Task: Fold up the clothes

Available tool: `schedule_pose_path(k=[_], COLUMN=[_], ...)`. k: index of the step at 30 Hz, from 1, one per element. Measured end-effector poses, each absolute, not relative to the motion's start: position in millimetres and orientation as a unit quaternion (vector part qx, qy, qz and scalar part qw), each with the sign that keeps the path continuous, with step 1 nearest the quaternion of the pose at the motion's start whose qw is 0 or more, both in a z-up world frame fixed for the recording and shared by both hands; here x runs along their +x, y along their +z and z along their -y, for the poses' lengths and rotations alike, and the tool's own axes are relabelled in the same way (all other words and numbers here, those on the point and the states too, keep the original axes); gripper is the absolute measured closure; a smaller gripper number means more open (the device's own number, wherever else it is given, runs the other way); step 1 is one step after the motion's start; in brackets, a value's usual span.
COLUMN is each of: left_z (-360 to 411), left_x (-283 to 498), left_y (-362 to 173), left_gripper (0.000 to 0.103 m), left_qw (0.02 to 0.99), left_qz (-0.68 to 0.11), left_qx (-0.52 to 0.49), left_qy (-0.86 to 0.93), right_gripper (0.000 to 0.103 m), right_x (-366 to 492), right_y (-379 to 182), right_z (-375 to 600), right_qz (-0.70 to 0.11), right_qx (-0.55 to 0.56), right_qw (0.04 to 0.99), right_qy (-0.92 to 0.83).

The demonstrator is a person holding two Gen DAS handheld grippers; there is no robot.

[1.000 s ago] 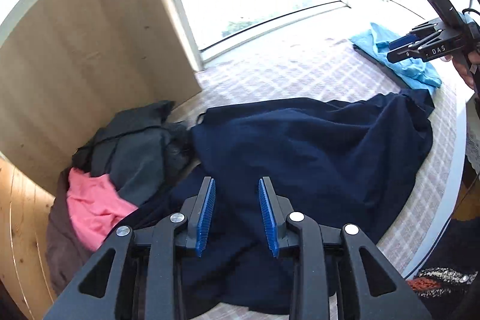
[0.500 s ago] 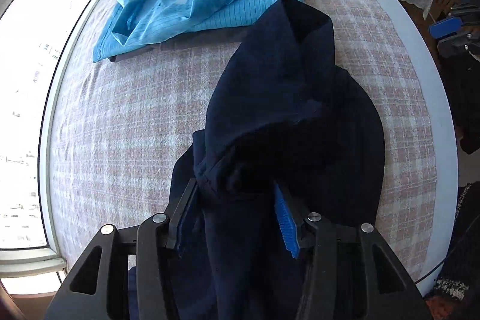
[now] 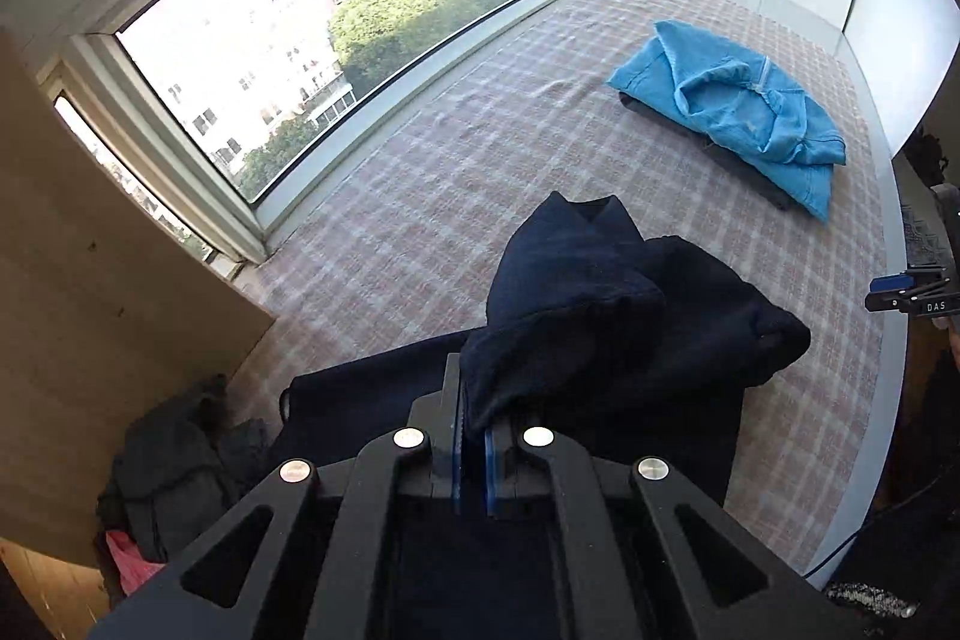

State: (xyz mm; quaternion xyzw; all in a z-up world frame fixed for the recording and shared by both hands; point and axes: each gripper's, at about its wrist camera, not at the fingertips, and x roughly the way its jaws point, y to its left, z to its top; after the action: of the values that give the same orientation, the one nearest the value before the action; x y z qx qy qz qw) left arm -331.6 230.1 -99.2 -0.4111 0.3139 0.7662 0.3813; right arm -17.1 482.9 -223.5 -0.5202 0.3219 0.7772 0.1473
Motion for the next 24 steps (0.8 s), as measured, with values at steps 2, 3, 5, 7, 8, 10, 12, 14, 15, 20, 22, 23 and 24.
schedule_pose_path(k=[2, 3, 5, 7, 8, 10, 12, 14, 15, 20, 22, 23, 24], left_z=[-171, -139, -75, -21, 2, 29, 45, 39, 35, -32, -64, -80, -98], left_x=[-347, -354, -354, -350, -347, -341, -333, -332, -332, -364, -381, -390, -399], left_y=[-102, -104, -123, -149, -162, -171, -171, -157, -150, -141, -148, -156, -166], left_gripper=[0.099, 0.099, 0.099, 0.097, 0.094, 0.085, 0.082, 0.068, 0.055, 0.045, 0.044, 0.044, 0.044], left_qw=[0.319, 0.282, 0.207, 0.131, 0.093, 0.059, 0.045, 0.066, 0.078, 0.194, 0.232, 0.246, 0.263], left_qz=[-0.291, -0.275, -0.240, -0.236, -0.245, -0.252, -0.247, -0.239, -0.235, -0.268, -0.295, -0.314, -0.333], left_qx=[-0.429, -0.443, -0.483, -0.522, -0.539, -0.553, -0.556, -0.538, -0.529, -0.492, -0.481, -0.479, -0.478], left_qy=[0.793, 0.806, 0.816, 0.809, 0.800, 0.792, 0.792, 0.805, 0.812, 0.806, 0.792, 0.782, 0.769], right_gripper=[0.053, 0.049, 0.049, 0.049, 0.049, 0.049, 0.049, 0.049, 0.049, 0.046, 0.041, 0.041, 0.041], right_x=[-38, -50, -77, -107, -122, -153, -183, -211, -225, -279, -284, -286, -288], right_y=[-224, -226, -230, -234, -235, -236, -236, -236, -239, -261, -257, -257, -256], right_z=[-470, -462, -445, -425, -415, -391, -364, -338, -328, -299, -296, -295, -294], right_qz=[-0.310, -0.306, -0.288, -0.263, -0.250, -0.223, -0.193, -0.159, -0.145, -0.121, -0.120, -0.120, -0.120], right_qx=[-0.523, -0.526, -0.535, -0.545, -0.550, -0.557, -0.560, -0.560, -0.560, -0.573, -0.561, -0.564, -0.566], right_qw=[0.125, 0.109, 0.078, 0.047, 0.032, -0.006, -0.045, -0.083, -0.095, -0.143, -0.159, -0.167, -0.175], right_qy=[0.784, 0.786, 0.791, 0.795, 0.796, 0.800, 0.804, 0.809, 0.810, 0.798, 0.803, 0.800, 0.797])
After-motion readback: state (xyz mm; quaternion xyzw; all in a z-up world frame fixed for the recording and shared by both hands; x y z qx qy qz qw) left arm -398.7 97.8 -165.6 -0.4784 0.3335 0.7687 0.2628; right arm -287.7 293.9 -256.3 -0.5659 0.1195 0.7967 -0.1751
